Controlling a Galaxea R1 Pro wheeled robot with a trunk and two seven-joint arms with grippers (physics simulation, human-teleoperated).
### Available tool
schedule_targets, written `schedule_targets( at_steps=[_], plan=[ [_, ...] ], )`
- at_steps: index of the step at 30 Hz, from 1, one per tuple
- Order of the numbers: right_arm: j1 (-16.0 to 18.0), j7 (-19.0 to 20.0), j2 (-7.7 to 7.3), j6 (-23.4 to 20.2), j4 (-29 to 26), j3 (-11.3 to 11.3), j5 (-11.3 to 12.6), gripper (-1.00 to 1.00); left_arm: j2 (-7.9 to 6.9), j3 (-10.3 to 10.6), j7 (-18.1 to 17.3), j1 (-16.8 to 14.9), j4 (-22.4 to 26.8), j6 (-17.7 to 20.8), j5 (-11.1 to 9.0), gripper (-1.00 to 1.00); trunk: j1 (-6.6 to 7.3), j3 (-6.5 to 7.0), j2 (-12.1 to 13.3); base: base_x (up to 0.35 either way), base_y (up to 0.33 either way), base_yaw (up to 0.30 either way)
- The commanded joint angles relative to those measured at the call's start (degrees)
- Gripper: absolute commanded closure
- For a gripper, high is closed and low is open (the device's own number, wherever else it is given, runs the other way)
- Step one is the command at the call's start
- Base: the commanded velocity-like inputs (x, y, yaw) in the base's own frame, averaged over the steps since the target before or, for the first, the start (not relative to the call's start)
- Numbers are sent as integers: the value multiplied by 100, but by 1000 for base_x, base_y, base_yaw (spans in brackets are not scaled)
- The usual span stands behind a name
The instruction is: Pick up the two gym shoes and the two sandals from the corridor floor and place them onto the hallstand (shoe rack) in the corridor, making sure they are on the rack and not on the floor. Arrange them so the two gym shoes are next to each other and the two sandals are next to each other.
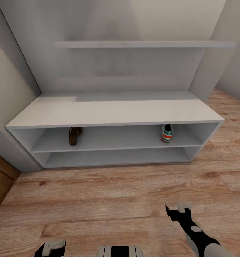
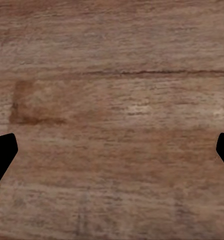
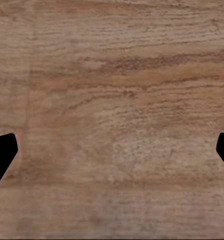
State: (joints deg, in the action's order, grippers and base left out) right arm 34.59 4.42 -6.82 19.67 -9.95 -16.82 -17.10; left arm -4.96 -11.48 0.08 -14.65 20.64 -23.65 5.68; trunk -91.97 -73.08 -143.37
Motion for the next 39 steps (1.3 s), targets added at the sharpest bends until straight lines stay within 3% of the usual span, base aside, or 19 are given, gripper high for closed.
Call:
schedule_targets(
  at_steps=[1, 2, 8, 11, 12, 23, 39],
  plan=[
    [-20, 38, -20, 172, 124, -50, -27, -100, 4, -38, 1, -4, -8, -27, 59, -100, 1, -3, -1, 0, 0, 0],
    [-167, 40, -69, 817, 513, -50, -23, -100, 4, -38, 5, -3, -15, -38, 57, -100, 1, -3, -1, 0, 0, 0],
    [-475, 36, -72, 1368, 706, -43, -22, -100, 4, -45, 33, 5, -79, -43, 38, -100, 1, -3, -1, 0, 0, 0],
    [-541, 34, -71, 1413, 731, -42, -22, -100, 4, -46, 37, 5, -134, -45, 15, -100, 1, -3, -1, 0, 0, 0],
    [-702, 33, -41, 1456, 752, -41, -22, -100, 29, -31, 33, 6, -208, -92, -3, -100, 1, -3, -1, 0, 0, 0],
    [-844, 50, -13, 1457, 759, -41, -30, -100, 48, -37, 60, 6, -461, -578, -7, -100, 1, -3, -1, 0, 0, 0],
    [-867, 44, -9, 1454, 746, -41, -20, -100, 40, -38, 62, 6, -473, -597, -12, -100, 1, -3, -1, 0, 0, 0]
  ],
)
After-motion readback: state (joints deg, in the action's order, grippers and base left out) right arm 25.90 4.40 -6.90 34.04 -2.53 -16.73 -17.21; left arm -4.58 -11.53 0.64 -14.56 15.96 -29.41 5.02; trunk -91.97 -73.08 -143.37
